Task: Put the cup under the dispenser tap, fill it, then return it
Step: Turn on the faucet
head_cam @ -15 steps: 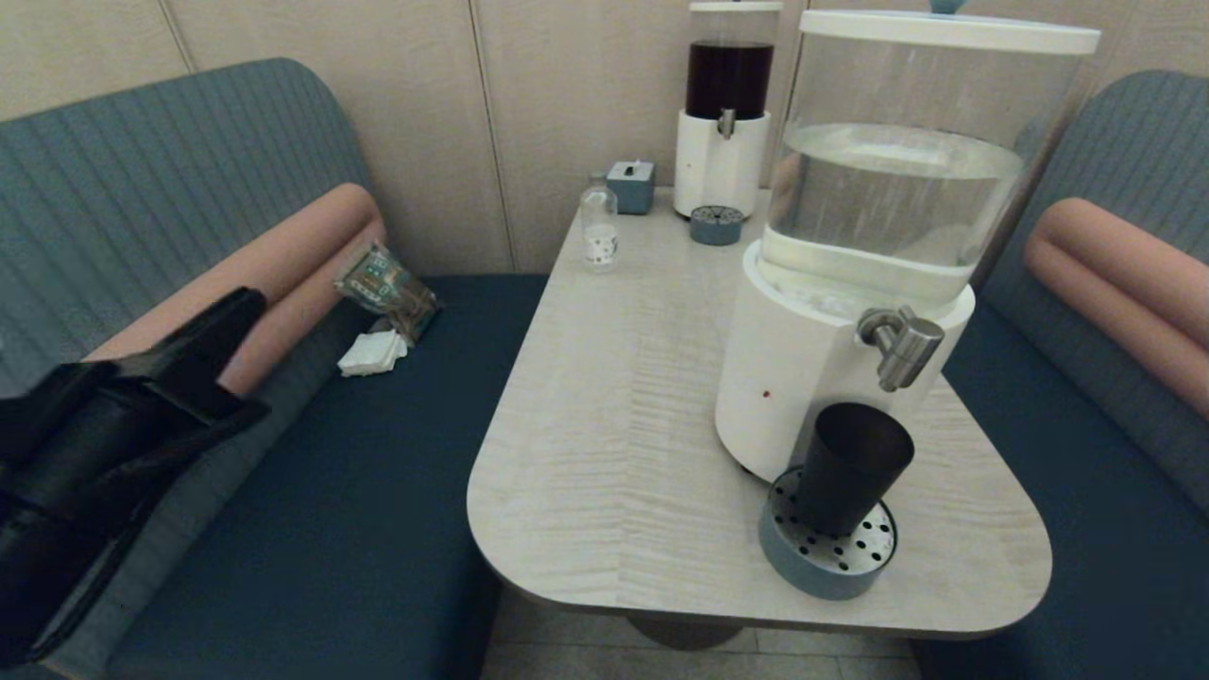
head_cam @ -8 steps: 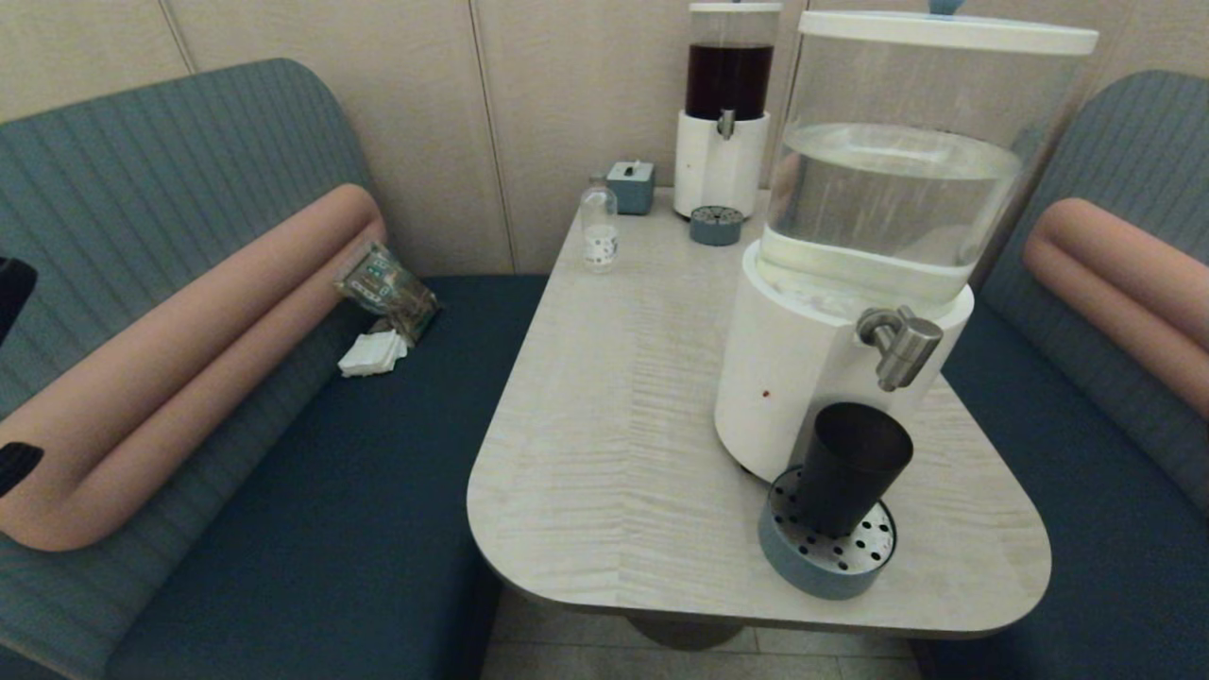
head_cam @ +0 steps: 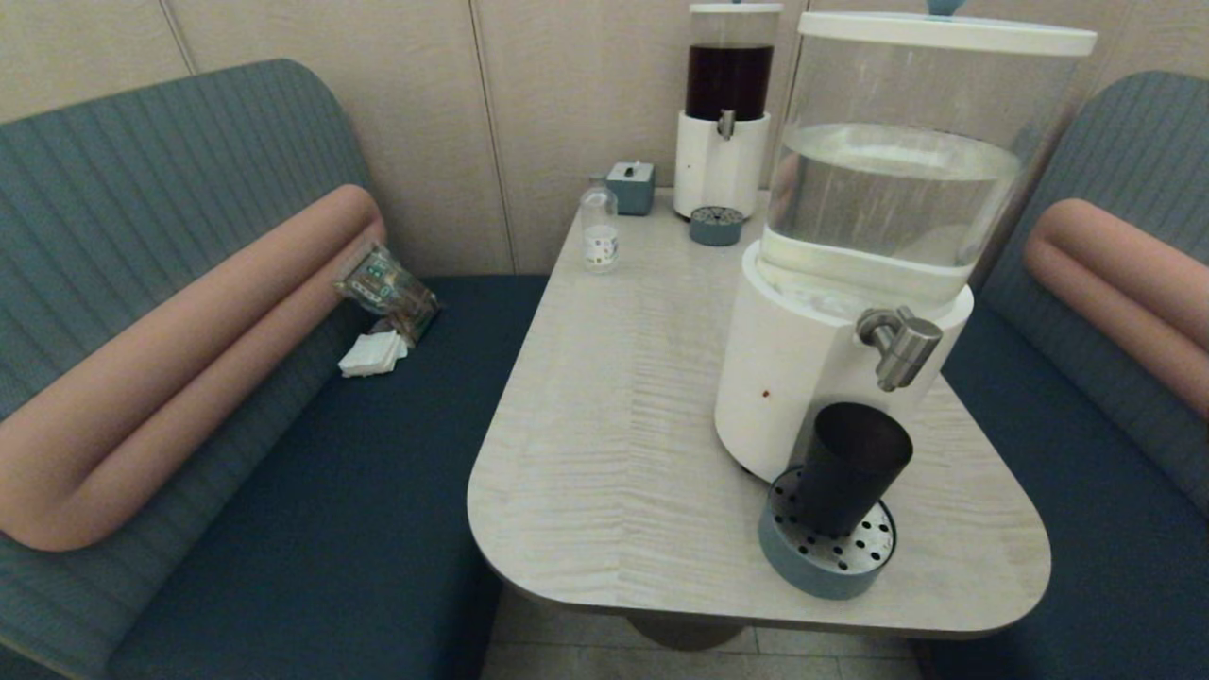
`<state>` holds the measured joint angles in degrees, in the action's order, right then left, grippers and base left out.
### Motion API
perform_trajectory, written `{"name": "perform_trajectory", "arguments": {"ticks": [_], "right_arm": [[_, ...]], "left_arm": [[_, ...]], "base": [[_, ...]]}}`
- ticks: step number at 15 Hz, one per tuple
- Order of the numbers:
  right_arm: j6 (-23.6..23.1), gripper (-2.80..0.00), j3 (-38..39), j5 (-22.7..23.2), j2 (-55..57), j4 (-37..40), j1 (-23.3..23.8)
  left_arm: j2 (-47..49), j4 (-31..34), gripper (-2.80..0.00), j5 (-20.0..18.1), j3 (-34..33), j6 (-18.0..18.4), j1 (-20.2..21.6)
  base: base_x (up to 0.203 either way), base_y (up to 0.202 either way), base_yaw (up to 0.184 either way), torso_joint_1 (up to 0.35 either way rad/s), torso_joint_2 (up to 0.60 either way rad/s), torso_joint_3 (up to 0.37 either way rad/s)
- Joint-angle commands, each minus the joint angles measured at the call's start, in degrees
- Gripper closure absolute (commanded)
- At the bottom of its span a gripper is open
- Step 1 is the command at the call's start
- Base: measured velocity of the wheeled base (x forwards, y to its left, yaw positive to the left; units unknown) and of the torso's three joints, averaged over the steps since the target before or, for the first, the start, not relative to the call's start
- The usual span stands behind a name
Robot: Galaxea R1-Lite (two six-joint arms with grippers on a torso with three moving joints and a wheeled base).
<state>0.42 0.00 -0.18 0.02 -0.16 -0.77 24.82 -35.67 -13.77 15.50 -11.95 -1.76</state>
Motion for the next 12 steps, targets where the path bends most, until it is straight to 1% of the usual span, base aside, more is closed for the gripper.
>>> {"name": "perform_trajectory", "arguments": {"ticks": [1, 3, 4, 5, 6, 7, 10, 11, 12], "right_arm": [[0.02, 0.00, 0.08, 0.01, -0.20, -0.02, -0.02], [0.02, 0.00, 0.00, 0.01, -0.20, -0.02, -0.02], [0.02, 0.00, 0.00, 0.01, -0.20, -0.02, -0.02], [0.02, 0.00, 0.02, 0.01, -0.20, -0.02, -0.02], [0.02, 0.00, 0.00, 0.01, -0.20, -0.02, -0.02], [0.02, 0.00, 0.08, 0.01, -0.20, -0.02, -0.02], [0.02, 0.00, 0.01, 0.01, -0.20, -0.02, -0.02], [0.02, 0.00, 0.09, 0.01, -0.20, -0.02, -0.02], [0.02, 0.00, 0.09, 0.01, -0.20, -0.02, -0.02]], "left_arm": [[-13.72, 16.62, 0.00, -1.22, 1.36, 0.97, 0.22], [-19.70, 22.22, 0.00, -2.31, 0.26, 3.27, 0.74], [-22.22, 24.89, 0.00, -2.31, -0.64, 5.09, 0.85], [-24.46, 28.01, 0.00, -2.04, -1.99, 8.56, 0.91], [-24.94, 28.80, 0.00, -0.94, -3.91, 11.58, 0.95], [-24.96, 27.98, 0.00, 0.79, -5.41, 11.95, 0.96], [-24.91, 26.96, 0.00, 5.05, -13.19, 12.28, 0.96], [-24.91, 27.22, 0.00, 8.70, -15.32, 12.35, 0.96], [-24.91, 27.91, 0.00, 11.78, -15.54, 12.41, 0.96]], "base": [[0.000, 0.000, 0.000, 0.000, 0.00, 0.000], [0.000, 0.000, 0.000, 0.000, 0.00, 0.000], [0.000, 0.000, 0.000, 0.000, 0.00, 0.000], [0.000, 0.000, 0.000, 0.002, 0.00, 0.032], [0.000, 0.000, 0.000, 0.000, 0.00, 0.000], [0.000, 0.000, 0.000, 0.000, 0.00, 0.000], [0.000, 0.000, 0.000, 0.000, 0.00, 0.000], [0.000, 0.000, 0.000, 0.000, 0.00, 0.000], [0.000, 0.000, 0.000, 0.000, 0.00, 0.000]]}}
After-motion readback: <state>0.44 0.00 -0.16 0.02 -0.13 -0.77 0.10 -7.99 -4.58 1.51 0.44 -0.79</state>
